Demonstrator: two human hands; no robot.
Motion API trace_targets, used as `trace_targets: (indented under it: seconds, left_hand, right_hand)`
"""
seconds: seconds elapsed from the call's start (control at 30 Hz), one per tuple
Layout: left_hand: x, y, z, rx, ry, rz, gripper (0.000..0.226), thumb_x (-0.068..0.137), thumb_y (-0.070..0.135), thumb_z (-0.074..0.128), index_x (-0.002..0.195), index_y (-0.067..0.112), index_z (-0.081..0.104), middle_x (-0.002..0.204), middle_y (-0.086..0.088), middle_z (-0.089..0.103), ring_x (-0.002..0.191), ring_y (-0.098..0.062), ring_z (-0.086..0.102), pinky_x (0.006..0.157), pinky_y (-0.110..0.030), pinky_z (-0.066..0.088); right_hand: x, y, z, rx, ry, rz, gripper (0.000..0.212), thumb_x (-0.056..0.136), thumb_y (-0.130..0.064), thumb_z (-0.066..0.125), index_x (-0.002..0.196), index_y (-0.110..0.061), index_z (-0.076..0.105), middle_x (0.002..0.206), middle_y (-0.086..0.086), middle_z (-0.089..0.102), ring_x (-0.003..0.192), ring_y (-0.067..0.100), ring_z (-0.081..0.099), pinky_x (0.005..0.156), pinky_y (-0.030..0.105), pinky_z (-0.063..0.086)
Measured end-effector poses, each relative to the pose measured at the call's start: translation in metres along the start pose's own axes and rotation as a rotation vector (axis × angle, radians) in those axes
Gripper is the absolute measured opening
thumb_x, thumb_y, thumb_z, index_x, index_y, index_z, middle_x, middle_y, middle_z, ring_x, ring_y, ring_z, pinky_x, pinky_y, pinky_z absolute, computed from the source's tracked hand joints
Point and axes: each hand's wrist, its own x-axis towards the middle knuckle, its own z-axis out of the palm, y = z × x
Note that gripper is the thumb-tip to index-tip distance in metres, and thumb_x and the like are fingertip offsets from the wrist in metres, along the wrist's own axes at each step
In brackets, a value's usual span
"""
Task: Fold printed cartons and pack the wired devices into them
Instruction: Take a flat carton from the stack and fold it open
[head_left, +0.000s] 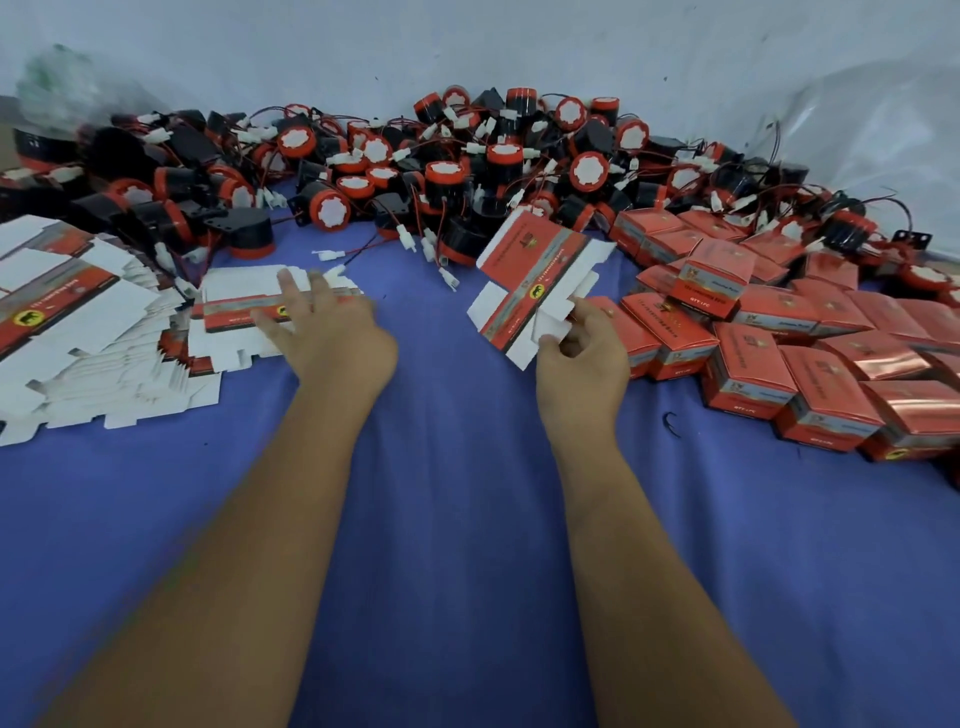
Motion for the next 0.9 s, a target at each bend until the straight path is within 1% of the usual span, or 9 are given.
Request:
trace_targets:
  seconds: [0.07,0.17,0.27,0.4,0.43,0.5,0.6,0.73,0.9]
  left_hand:
    - [-0.01,0.015,0.0,-0.434,0.101,0.134,0.044,0.101,0.031,0.046,0.145,0.031,0.045,0.166,-0.004,0.009,0.153,-0.025,-0.004,0.122,-0.055,0.004]
    - [-0.035,0.037,-0.005,-1.317,-0.067,0.315,0.041,0.1,0.042,0.046,0.14,0.049,0.036,0.149,0.035,0.032,0.142,0.002,0.03,0.113,-0.039,0.036]
    - [-0.047,0.035,-0.001,-1.561,-0.114,0.239,0.031,0.104,0.049,0.036,0.135,0.053,0.04,0.145,0.031,0.035,0.135,-0.009,0.044,0.098,-0.042,0.05]
    - [-0.036,0.023,-0.003,-1.434,-0.106,0.247,0.044,0.097,0.058,0.039,0.138,0.045,0.043,0.161,0.001,0.026,0.146,-0.024,0.03,0.114,-0.051,0.036]
    - [-0.033,0.026,-0.006,-1.333,-0.066,0.255,0.052,0.092,0.056,0.042,0.141,0.039,0.041,0.162,-0.005,0.025,0.149,-0.025,0.024,0.118,-0.038,0.029]
    - [-0.031,0.029,-0.01,-1.234,0.017,0.235,0.05,0.099,0.032,0.046,0.147,0.028,0.035,0.164,-0.009,0.014,0.151,-0.022,0.013,0.102,-0.011,0.027]
    - [-0.04,0.027,0.001,-1.227,0.007,0.282,0.058,0.101,0.017,0.053,0.144,0.046,0.029,0.165,0.005,-0.013,0.142,0.009,0.008,0.089,0.001,0.028]
    - [-0.05,0.025,0.005,-1.224,-0.001,0.444,0.058,0.089,0.036,0.058,0.139,0.048,0.032,0.163,0.014,-0.019,0.135,0.023,-0.003,0.102,-0.007,0.019]
    - [-0.057,0.037,0.006,-1.113,0.193,0.397,0.046,0.093,0.029,0.066,0.13,0.035,0.04,0.165,-0.001,-0.004,0.152,-0.015,0.0,0.114,-0.026,0.017]
  right_hand:
    - [-0.004,-0.003,-0.001,-0.061,0.027,-0.111,0.043,0.094,-0.001,0.053,0.132,-0.022,0.059,0.09,-0.011,0.062,0.072,-0.001,0.054,0.068,0.008,0.043]
    - [-0.011,-0.006,-0.001,-0.228,-0.003,-0.402,0.039,0.092,0.004,0.051,0.122,-0.016,0.065,0.103,0.002,0.067,0.09,0.015,0.057,0.076,0.023,0.044]
    - [-0.017,-0.006,0.003,-0.372,-0.11,-0.498,0.033,0.09,0.002,0.054,0.118,-0.013,0.062,0.103,0.004,0.067,0.092,0.024,0.058,0.072,0.039,0.048]
    - [-0.011,-0.003,0.003,-0.382,-0.237,-0.523,0.024,0.084,0.008,0.058,0.1,-0.006,0.071,0.095,0.008,0.067,0.093,0.028,0.056,0.081,0.043,0.046]
    - [-0.01,-0.003,0.004,-0.381,-0.283,-0.519,0.023,0.085,0.007,0.059,0.097,-0.006,0.073,0.096,0.009,0.068,0.094,0.028,0.057,0.084,0.043,0.046]
    - [-0.01,-0.003,0.004,-0.322,-0.36,-0.471,0.023,0.088,0.006,0.056,0.096,-0.009,0.071,0.098,0.006,0.068,0.095,0.024,0.058,0.084,0.04,0.047]
    - [-0.011,-0.003,0.002,-0.248,-0.421,-0.38,0.02,0.095,0.001,0.049,0.095,-0.016,0.06,0.085,0.004,0.063,0.079,0.024,0.053,0.069,0.04,0.046]
    - [-0.009,-0.004,0.001,-0.166,-0.378,-0.265,0.013,0.097,-0.01,0.056,0.102,-0.017,0.066,0.086,-0.007,0.067,0.079,0.006,0.059,0.068,0.017,0.046]
    - [-0.009,-0.006,0.001,-0.134,-0.424,-0.223,0.019,0.098,-0.014,0.057,0.107,-0.016,0.074,0.094,-0.011,0.071,0.086,-0.001,0.063,0.074,0.011,0.047]
